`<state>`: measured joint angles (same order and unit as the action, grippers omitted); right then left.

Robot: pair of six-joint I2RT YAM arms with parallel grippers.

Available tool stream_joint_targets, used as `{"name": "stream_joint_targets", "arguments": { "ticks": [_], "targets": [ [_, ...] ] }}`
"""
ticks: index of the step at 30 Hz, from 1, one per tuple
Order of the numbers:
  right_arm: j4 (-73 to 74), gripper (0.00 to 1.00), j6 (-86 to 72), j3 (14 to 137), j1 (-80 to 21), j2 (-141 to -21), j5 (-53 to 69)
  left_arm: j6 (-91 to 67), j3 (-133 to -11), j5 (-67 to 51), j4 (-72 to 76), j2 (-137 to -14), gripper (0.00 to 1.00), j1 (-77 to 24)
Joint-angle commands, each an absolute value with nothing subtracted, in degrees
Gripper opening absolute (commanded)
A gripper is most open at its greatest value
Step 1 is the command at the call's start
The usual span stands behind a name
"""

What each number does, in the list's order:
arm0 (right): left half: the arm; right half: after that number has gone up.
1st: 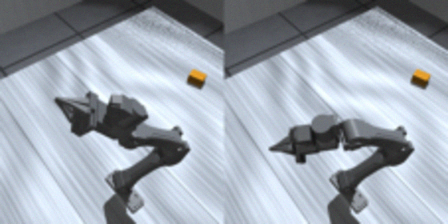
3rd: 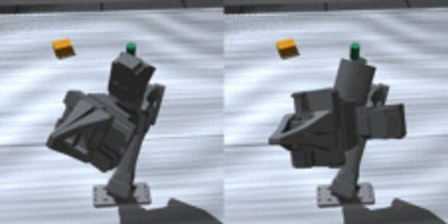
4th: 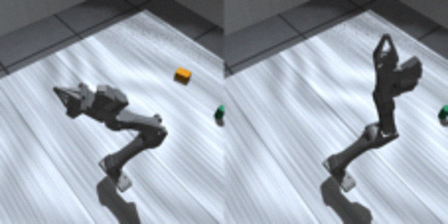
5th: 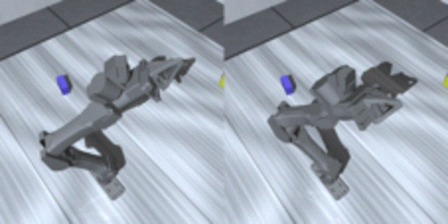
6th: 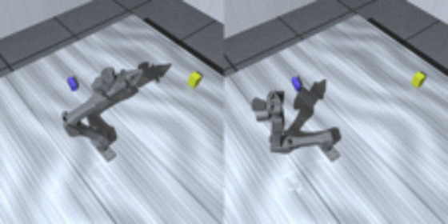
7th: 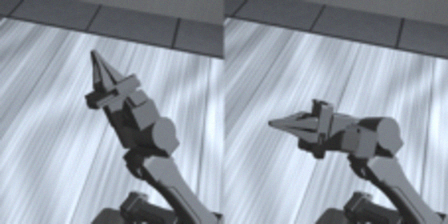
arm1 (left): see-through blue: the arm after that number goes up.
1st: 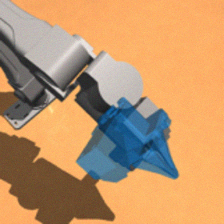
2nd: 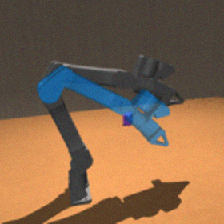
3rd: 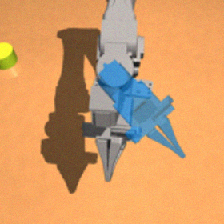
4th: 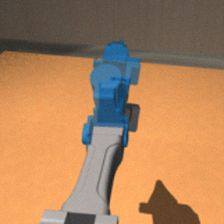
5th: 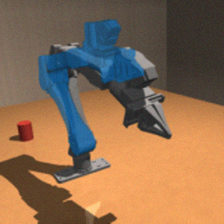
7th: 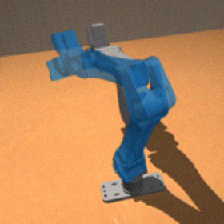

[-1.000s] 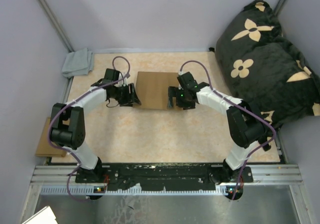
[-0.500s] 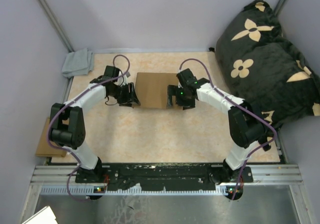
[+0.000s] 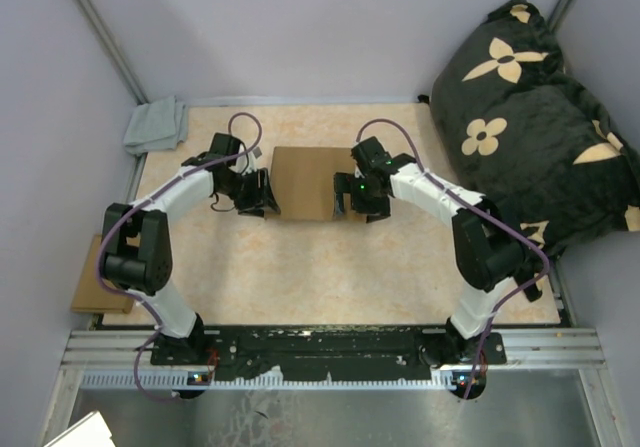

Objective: Fold the paper box

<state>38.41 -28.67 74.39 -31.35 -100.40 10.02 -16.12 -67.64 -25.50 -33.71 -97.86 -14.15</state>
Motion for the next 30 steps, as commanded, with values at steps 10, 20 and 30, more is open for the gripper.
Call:
{"name": "stream_joint_targets", "arguments": {
  "ticks": [10,20,30],
  "targets": [
    [34.74,0.93,-26.37,74.77,-31.82,-105.15,4.44,-14.57,-66.61,-20.07,-32.25,-100.04,0.56,-14.59],
    [36.89,0.89,-22.81,74.08,-31.82,-99.20,6.36,-16.08,-64.44,-16.77,-26.95,-95.94,0.52,-14.59],
    [38.63,0.17,-16.61,93.04,-30.47,-100.42,4.34,-14.14,-58.88,-25.95,-25.88,-85.34,0.00,-14.80]
  ]
}}
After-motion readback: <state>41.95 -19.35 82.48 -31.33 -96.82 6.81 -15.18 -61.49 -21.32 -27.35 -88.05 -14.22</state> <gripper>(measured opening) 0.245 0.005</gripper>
